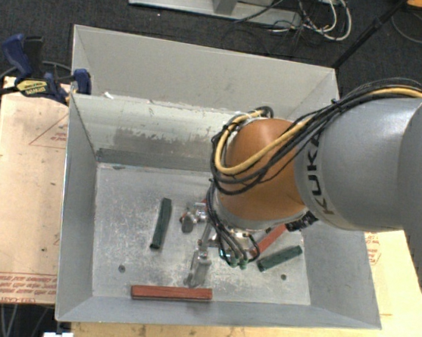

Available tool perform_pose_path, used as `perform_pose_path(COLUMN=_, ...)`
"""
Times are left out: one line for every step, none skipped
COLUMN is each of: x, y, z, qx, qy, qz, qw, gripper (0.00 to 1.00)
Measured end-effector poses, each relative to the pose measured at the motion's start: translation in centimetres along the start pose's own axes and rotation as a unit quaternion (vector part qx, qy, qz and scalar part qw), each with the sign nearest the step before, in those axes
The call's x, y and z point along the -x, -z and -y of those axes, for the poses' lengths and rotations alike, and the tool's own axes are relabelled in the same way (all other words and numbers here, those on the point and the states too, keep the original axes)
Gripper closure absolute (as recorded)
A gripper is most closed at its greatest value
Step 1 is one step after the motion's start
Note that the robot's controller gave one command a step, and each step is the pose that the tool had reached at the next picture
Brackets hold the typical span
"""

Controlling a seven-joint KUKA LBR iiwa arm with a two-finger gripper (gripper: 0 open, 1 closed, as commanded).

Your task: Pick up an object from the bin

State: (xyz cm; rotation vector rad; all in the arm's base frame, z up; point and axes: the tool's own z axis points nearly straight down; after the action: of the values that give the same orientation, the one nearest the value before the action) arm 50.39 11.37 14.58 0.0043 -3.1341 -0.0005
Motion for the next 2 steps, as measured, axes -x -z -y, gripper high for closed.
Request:
perform_pose_path(x=8.6, y=-5.5, z=-2.9, qx=0.0, qy=0.068, qz=0.0048, qw=0.9976, gripper=0.0)
perform_pose_path(x=12.7, y=-7.5, z=-3.4, qx=-0.001, qy=0.273, qz=0.0055, qw=0.962, gripper=0.0)
